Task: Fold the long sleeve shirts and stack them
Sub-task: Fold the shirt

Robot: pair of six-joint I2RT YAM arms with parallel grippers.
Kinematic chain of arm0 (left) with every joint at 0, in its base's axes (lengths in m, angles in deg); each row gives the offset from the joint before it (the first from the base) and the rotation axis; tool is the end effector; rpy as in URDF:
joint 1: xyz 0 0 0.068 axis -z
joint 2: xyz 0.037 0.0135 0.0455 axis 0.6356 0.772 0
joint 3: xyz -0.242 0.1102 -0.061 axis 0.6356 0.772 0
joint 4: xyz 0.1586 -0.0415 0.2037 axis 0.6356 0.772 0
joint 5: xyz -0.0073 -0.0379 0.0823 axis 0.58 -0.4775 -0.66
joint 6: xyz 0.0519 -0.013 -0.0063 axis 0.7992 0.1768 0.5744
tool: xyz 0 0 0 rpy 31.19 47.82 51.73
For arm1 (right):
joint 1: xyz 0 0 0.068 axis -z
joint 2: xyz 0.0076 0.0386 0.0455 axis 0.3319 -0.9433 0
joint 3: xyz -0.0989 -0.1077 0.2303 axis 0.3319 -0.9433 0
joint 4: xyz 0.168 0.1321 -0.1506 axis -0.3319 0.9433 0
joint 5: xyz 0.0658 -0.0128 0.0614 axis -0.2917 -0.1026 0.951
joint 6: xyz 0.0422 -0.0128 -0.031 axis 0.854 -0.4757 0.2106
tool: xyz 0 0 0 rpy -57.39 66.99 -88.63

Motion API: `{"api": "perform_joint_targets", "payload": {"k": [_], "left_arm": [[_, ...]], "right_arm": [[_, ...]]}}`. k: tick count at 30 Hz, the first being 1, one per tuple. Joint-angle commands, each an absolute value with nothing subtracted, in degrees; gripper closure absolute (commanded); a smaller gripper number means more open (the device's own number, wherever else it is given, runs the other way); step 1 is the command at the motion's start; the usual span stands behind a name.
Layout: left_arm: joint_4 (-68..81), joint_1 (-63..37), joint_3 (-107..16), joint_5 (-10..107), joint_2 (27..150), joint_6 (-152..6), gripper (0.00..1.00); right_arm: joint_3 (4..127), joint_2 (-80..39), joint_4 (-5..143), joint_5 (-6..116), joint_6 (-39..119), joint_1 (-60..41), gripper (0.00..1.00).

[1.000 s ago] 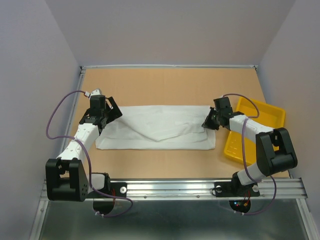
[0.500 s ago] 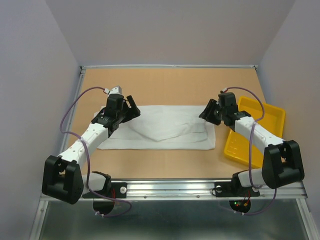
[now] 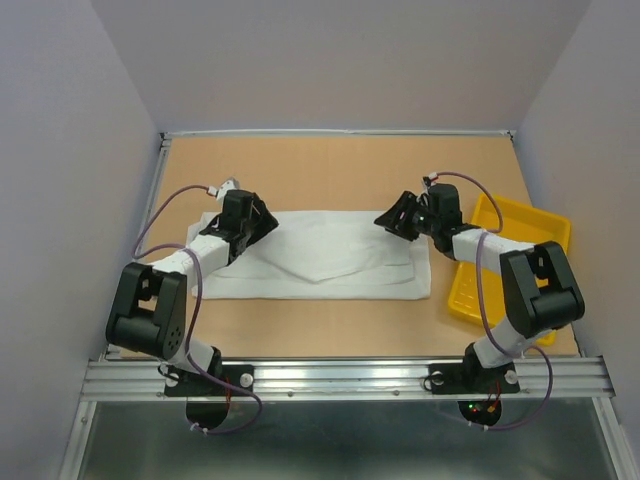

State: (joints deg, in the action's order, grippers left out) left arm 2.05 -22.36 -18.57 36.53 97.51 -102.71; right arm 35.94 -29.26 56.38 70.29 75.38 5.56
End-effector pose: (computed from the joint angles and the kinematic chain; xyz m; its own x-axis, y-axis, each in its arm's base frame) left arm 0.3009 -0.0901 0.2107 -0.5439 -0.5218 -0.6572 -0.1546 0.8321 -0.5327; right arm 0.3163 0.0923 0.1954 -0.7443 0.4538 -0.4899 -0.0600 0.6852 0.7258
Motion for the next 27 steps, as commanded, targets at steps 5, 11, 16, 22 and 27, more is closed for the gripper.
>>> {"api": "perform_joint_targets", "payload": {"k": [5, 11, 16, 22, 27], "left_arm": [[-6.85, -32.16, -8.96, 36.26, 99.05, -110.54, 0.32], [-4.31, -35.51, -7.90, 34.59, 95.45, -111.42, 0.31], [-1.84, -35.42, -9.39, 35.73, 88.26, -109.58, 0.30], [-0.09, -35.42, -12.47, 37.76, 84.98, -106.15, 0.30], [0.62, -35.42, -15.45, 38.98, 90.42, -104.48, 0.30]], "right_arm": [[30.30, -36.91, 44.44, 66.77, 74.30, 6.20, 0.48], [28.44, -33.14, 45.84, 64.65, 71.49, 7.87, 0.48], [32.83, -26.38, 53.57, 70.86, 69.37, 7.26, 0.47], [37.57, -24.69, 54.55, 74.32, 72.27, -3.45, 0.47], [46.87, -31.71, 52.71, 74.67, 74.03, -15.58, 0.47]]}}
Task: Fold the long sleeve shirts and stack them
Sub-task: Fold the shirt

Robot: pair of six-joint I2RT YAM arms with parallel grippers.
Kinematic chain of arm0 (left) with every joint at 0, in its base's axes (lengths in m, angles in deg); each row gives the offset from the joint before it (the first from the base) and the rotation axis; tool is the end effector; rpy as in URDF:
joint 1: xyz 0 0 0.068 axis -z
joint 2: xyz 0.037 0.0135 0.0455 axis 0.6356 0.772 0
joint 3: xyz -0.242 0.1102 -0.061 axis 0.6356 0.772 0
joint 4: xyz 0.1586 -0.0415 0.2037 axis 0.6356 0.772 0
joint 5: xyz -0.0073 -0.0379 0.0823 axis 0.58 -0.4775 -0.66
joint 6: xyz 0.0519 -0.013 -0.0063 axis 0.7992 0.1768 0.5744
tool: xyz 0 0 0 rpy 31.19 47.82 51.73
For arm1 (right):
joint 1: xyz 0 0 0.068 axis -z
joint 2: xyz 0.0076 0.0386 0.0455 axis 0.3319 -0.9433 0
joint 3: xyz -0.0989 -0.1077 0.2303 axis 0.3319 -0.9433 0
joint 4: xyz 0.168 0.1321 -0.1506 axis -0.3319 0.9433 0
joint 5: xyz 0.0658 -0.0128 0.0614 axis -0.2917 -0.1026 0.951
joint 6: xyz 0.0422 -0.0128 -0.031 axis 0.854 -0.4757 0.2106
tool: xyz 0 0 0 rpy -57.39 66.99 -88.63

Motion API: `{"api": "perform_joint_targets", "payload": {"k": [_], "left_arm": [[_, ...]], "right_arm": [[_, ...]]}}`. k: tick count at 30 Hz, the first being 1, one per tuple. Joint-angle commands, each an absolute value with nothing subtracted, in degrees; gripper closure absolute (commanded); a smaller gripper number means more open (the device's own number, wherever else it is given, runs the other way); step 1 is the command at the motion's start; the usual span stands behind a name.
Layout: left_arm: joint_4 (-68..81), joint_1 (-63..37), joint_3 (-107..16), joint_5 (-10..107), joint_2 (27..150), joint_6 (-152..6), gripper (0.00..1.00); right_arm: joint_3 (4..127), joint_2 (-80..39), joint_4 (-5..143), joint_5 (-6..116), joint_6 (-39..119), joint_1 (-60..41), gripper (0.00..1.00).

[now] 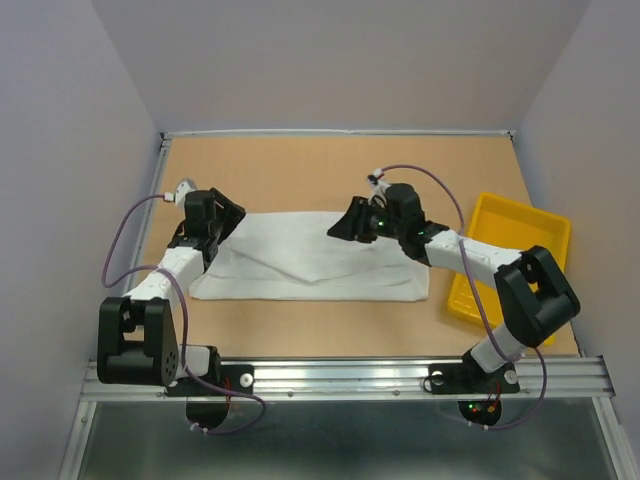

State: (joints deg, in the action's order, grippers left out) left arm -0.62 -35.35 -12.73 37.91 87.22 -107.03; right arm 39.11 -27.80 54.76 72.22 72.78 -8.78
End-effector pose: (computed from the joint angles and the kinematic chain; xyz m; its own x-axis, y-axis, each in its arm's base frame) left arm 0.2812 -0.0187 0.2316 -0.3230 -0.6928 -0.6447 -0.2776 0.7206 -0.6353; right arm 0.2900 0.1725 0.2238 -0.7804 0.2381 -0.5782 -0.3471 0.6042 0.7173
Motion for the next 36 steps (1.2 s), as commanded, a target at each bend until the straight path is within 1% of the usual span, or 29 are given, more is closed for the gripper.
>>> {"api": "perform_joint_targets", "payload": {"k": [1, 6, 7, 10, 14, 17, 20, 22, 25, 26, 27, 28, 29, 32, 33, 34, 35, 36], "left_arm": [[0.53, -35.42, -15.80, 39.34, 92.61, -104.39, 0.30], [0.27, -35.42, -16.51, 38.55, 97.81, -104.65, 0.30], [0.35, -35.42, -16.68, 37.50, 99.47, -104.74, 0.30], [0.44, -35.51, -17.56, 36.18, 102.03, -105.00, 0.31], [1.41, -36.12, -19.41, 35.56, 105.81, -106.05, 0.31], [2.02, -36.91, -20.37, 34.77, 107.21, -106.58, 0.31], [2.99, -37.70, -21.69, 34.42, 108.54, -106.24, 0.31], [3.69, -38.58, -22.66, 34.33, 109.50, -105.27, 0.31], [5.44, -38.67, -25.47, 34.50, 109.16, -103.78, 0.30], [5.54, -38.59, -25.56, 34.94, 108.28, -103.51, 0.28], [5.63, -38.50, -25.48, 35.29, 107.23, -103.16, 0.26], [6.50, -37.89, -25.13, 35.21, 104.26, -103.07, 0.22], [7.64, -37.36, -24.86, 34.42, 102.49, -103.07, 0.21], [13.07, -33.15, -23.72, 28.02, 95.11, -104.56, 0.16], [14.93, -31.75, -23.46, 25.22, 93.44, -105.43, 0.16], [17.64, -27.99, -22.67, 20.40, 90.55, -107.18, 0.16], [18.45, -27.95, -22.66, 18.61, 89.30, -107.98, 0.16], [19.07, -24.47, -21.27, 17.12, 88.42, -108.77, 0.16]], "right_arm": [[48.12, -34.42, 51.92, 74.76, 74.29, -18.64, 0.47], [50.68, -42.35, 44.11, 74.84, 77.37, -23.76, 0.47], [51.11, -45.32, 43.39, 75.37, 77.72, -24.64, 0.47], [51.56, -49.03, 42.95, 75.63, 77.20, -25.70, 0.48], [47.44, -52.46, 42.07, 74.67, 76.50, -26.05, 0.49], [43.32, -52.21, 42.06, 72.74, 75.62, -25.97, 0.50], [40.40, -48.17, 42.76, 71.68, 74.83, -25.97, 0.50], [39.34, -43.53, 47.41, 69.14, 72.99, -26.05, 0.50], [40.91, -36.59, 57.77, 61.16, 65.10, -25.97, 0.50], [41.44, -34.99, 60.32, 58.61, 63.50, -25.71, 0.50], [42.32, -33.67, 65.83, 53.10, 61.74, -25.53, 0.50], [43.89, -32.27, 68.23, 50.35, 60.07, -24.74, 0.50], [44.87, -30.43, 74.09, 44.49, 56.66, -24.21, 0.50], [47.68, -27.61, 80.11, 36.63, 49.98, -22.28, 0.52], [48.12, -27.07, 82.82, 32.87, 48.38, -21.93, 0.53], [48.91, -26.81, 83.80, 31.27, 46.80, -21.31, 0.54], [48.92, -26.54, 84.51, 29.51, 45.31, -21.13, 0.55], [49.27, -26.63, 85.47, 26.80, 42.68, -20.87, 0.56]]}}
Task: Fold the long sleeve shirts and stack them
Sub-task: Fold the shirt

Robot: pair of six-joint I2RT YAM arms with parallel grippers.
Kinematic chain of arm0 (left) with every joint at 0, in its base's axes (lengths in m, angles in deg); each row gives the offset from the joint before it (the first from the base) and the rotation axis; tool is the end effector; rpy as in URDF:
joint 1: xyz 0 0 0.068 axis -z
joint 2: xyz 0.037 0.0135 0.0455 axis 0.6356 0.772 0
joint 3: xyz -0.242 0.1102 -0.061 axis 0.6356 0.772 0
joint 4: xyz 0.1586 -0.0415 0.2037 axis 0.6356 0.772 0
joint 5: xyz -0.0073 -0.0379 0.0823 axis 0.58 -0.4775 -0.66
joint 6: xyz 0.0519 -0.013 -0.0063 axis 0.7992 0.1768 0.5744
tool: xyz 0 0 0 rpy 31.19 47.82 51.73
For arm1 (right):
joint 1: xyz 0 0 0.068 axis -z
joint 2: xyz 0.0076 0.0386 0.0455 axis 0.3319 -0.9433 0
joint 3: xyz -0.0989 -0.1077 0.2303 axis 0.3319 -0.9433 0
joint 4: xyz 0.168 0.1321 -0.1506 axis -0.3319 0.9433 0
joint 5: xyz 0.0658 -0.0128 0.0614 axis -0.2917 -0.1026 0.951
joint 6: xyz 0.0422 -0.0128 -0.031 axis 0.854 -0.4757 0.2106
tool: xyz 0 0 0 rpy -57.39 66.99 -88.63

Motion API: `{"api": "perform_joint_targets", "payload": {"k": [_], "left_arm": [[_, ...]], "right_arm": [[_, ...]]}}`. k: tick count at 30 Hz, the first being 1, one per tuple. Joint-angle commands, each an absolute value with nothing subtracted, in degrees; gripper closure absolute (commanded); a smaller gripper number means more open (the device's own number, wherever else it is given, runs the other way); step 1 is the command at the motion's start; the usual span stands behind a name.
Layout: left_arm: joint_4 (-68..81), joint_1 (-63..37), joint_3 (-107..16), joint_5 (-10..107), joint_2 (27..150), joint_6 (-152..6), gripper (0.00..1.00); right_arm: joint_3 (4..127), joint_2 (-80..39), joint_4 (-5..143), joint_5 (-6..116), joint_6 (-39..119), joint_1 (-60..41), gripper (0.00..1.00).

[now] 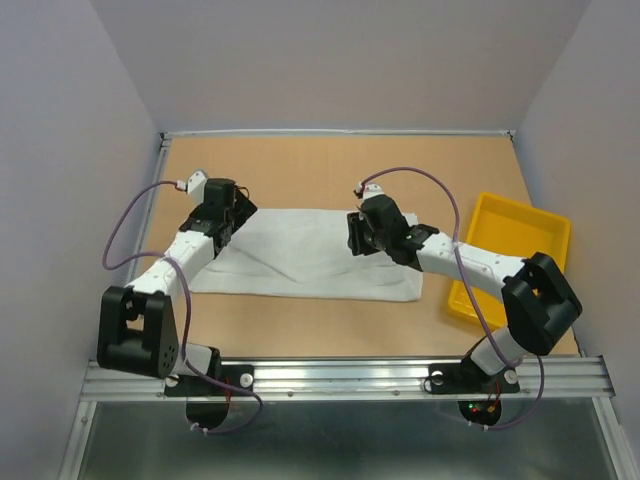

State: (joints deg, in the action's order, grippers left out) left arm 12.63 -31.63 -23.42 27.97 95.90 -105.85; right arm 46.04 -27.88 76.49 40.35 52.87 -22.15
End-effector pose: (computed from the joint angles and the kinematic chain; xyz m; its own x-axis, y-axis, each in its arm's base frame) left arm 0.3104 -0.0350 0.2301 -0.3956 -0.6365 -0.6621 -0.4365 0.7646 -0.4742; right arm 0.2544 0.2198 0.2267 -0.6561 -0.1319 -0.7431 -0.3927 0.9005 0.1869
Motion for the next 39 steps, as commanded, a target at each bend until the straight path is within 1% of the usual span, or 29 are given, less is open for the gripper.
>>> {"api": "perform_joint_targets", "payload": {"k": [1, 4, 5, 10, 11, 13, 17, 22, 24, 25, 27, 28, 29, 32, 35, 39], "left_arm": [[20.64, -22.52, -19.86, 15.45, 87.80, -110.96, 0.16], [21.45, -21.54, -17.92, 16.48, 89.20, -113.26, 0.16], [21.45, -21.27, -17.31, 16.84, 91.47, -113.35, 0.17], [21.01, -19.87, -19.93, 15.26, 101.67, -110.20, 0.24], [21.70, -19.87, -22.11, 15.17, 105.43, -109.75, 0.26], [22.41, -19.87, -24.41, 15.08, 108.79, -108.18, 0.30], [24.96, -19.95, -31.17, 14.12, 115.83, -105.53, 0.31], [28.65, -20.39, -40.31, 11.57, 121.71, -100.53, 0.30], [30.23, -20.57, -47.94, 10.25, 126.27, -97.46, 0.29], [30.24, -20.48, -47.97, 9.99, 127.42, -96.31, 0.28], [30.94, -20.57, -54.02, 9.63, 129.80, -94.20, 0.27], [31.11, -20.57, -57.78, 9.54, 131.90, -92.36, 0.27], [30.94, -20.57, -57.82, 9.80, 132.96, -91.39, 0.27], [29.19, -20.13, -66.31, 12.26, 136.65, -87.44, 0.25], [27.17, -19.17, -71.25, 14.46, 140.16, -83.57, 0.24], [22.78, -16.45, -78.81, 17.45, 143.08, -76.89, 0.21]], "right_arm": [[49.36, -26.98, 85.74, 25.90, 40.83, -20.09, 0.58], [49.45, -28.47, 86.36, 24.84, 39.67, -19.20, 0.63], [49.36, -28.91, 86.36, 24.83, 39.67, -18.76, 0.64], [48.48, -31.81, 87.59, 26.58, 40.37, -18.58, 0.64], [48.31, -32.94, 87.85, 26.68, 41.33, -18.58, 0.64], [47.95, -34.18, 89.43, 27.82, 42.30, -18.58, 0.64], [46.38, -36.56, 93.30, 31.15, 46.42, -18.58, 0.64], [43.30, -36.21, 98.22, 41.00, 52.05, -20.34, 0.64], [41.72, -34.99, 99.10, 44.85, 56.87, -23.49, 0.64], [41.28, -34.45, 99.11, 46.53, 56.89, -24.46, 0.64], [40.92, -33.75, 98.93, 50.39, 61.18, -27.27, 0.64], [41.53, -33.66, 98.84, 50.85, 62.59, -30.68, 0.64], [42.23, -33.83, 98.76, 51.20, 63.82, -32.54, 0.64], [46.27, -35.76, 96.22, 53.13, 68.39, -38.86, 0.63], [50.66, -37.08, 93.93, 53.05, 70.42, -42.65, 0.63], [54.63, -37.00, 90.58, 51.90, 71.57, -44.60, 0.62]]}}
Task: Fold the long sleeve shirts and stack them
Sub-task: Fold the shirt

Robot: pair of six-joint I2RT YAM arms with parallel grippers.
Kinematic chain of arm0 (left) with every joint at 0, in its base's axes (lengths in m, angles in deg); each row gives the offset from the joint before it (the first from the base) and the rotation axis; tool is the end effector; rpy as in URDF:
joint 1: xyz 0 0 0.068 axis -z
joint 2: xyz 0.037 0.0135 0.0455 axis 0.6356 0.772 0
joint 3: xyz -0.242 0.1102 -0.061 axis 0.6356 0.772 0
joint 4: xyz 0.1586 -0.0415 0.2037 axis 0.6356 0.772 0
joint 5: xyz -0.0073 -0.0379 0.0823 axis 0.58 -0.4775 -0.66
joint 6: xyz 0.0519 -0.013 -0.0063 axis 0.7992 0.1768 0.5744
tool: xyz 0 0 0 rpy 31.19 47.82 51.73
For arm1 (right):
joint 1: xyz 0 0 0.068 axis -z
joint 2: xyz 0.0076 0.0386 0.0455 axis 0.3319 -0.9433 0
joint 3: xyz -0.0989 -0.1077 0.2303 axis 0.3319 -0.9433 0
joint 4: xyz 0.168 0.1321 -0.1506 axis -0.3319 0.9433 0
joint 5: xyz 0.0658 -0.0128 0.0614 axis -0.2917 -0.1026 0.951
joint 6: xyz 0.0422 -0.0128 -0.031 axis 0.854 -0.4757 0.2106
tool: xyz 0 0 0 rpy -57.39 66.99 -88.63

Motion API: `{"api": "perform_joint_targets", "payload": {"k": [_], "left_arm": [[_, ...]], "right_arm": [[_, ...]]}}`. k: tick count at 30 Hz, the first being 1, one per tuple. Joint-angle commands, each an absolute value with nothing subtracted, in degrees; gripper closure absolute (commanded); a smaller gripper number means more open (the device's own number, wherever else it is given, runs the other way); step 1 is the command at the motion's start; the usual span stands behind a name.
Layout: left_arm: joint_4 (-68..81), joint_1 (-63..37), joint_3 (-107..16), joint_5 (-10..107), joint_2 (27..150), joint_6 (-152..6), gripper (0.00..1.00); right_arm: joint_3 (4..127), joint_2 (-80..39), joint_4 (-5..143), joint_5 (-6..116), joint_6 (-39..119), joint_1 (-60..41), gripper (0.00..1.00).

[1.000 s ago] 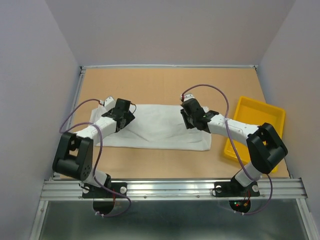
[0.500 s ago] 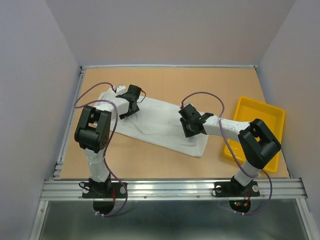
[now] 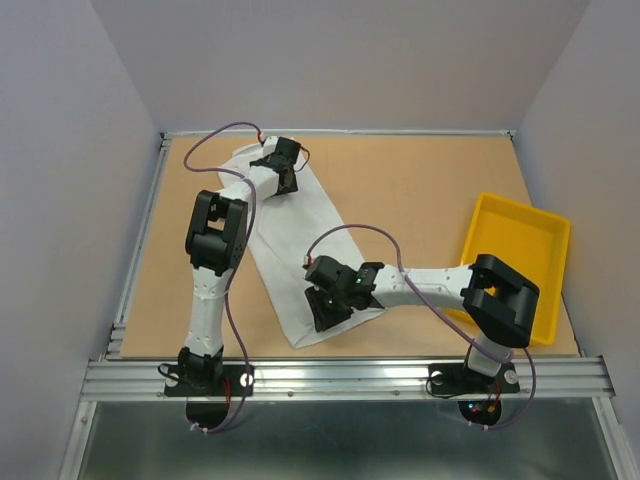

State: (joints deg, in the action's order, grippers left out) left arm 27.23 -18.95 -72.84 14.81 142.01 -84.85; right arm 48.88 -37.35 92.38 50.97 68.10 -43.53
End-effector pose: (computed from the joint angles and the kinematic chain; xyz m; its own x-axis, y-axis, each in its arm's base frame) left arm 0.4733 -0.1607 0.1745 -0.6544 -0.1391 -0.7432 -0.2323 0.9724 0.0225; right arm 0.1506 0.2998 0.1703 -0.8496 -0.4038 -0.3391 -0.5065 0.8040 0.3115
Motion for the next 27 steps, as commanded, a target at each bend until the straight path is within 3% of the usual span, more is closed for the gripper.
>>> {"api": "perform_joint_targets", "payload": {"k": [1, 5, 10, 16, 21, 27], "left_arm": [[21.72, -15.57, -79.87, 18.06, 143.78, -75.66, 0.21], [19.96, -12.22, -83.22, 18.25, 141.87, -72.74, 0.13], [19.16, -13.36, -70.76, 10.89, 130.09, -81.78, 0.12], [24.78, -16.43, -57.74, 7.35, 119.62, -91.02, 0.12], [23.65, -16.79, -51.50, 8.40, 119.43, -92.52, 0.11], [25.40, -17.40, -55.52, 8.58, 126.28, -91.47, 0.15]], "right_arm": [[55.42, -36.91, 90.58, 51.90, 71.14, -44.86, 0.62], [56.57, -33.76, 91.02, 48.40, 68.94, -44.78, 0.60], [53.32, -26.29, 94.53, 39.96, 65.51, -42.32, 0.57], [48.49, -20.30, 96.38, 38.98, 62.00, -32.06, 0.57], [48.13, -21.44, 96.38, 38.28, 58.83, -29.04, 0.60], [47.26, -27.50, 96.03, 37.84, 58.82, -28.43, 0.65]]}}
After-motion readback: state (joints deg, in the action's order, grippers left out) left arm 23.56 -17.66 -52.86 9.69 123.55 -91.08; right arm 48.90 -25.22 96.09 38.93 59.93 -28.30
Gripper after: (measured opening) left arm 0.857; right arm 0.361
